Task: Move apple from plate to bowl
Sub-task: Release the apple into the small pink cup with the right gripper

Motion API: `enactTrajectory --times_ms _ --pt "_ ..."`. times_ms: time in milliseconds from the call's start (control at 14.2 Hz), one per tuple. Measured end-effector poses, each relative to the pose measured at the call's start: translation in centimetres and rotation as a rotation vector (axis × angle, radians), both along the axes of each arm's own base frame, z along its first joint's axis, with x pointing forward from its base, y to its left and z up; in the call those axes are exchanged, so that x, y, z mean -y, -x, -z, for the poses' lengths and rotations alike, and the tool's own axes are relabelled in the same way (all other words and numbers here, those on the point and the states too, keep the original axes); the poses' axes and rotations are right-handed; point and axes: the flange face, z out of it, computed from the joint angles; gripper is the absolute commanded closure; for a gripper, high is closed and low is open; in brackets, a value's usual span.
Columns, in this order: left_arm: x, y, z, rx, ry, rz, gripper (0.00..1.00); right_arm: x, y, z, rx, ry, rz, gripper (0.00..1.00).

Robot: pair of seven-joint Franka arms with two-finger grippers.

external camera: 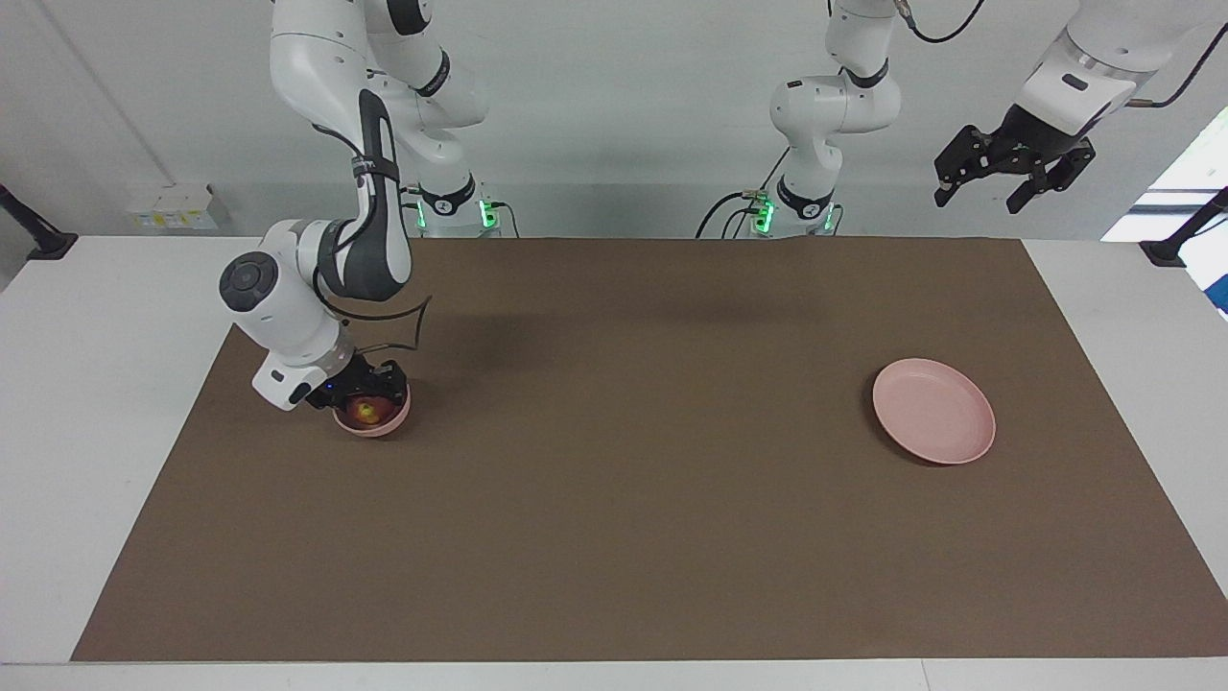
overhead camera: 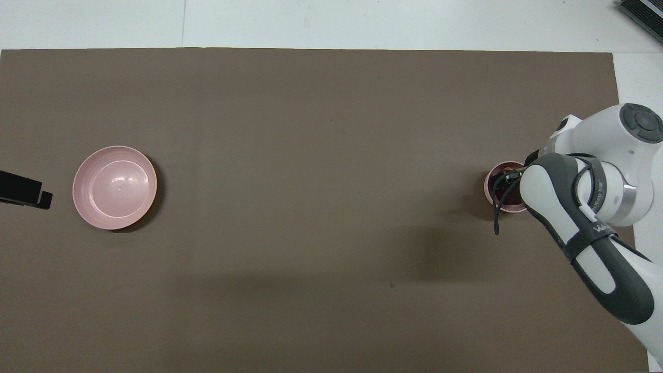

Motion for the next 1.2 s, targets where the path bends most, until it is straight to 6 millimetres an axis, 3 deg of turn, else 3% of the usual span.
enactTrajectory --times_ms 212,424,1201 --pt "-0.10 -0.15 -0.08 0.005 -0.010 -0.001 0.00 0.00 0.00 0.00 0.000 0.000 0.000 0.18" --pt "-0.04 -0.25 -0.37 0.021 -0.010 -0.001 0.00 0.00 0.00 0.01 0.000 0.000 0.000 0.03" --pt "0.20 0.04 -0.16 0.021 -0.015 0.005 0.00 -0.01 -0.14 -0.26 0.006 0.000 0.000 0.00"
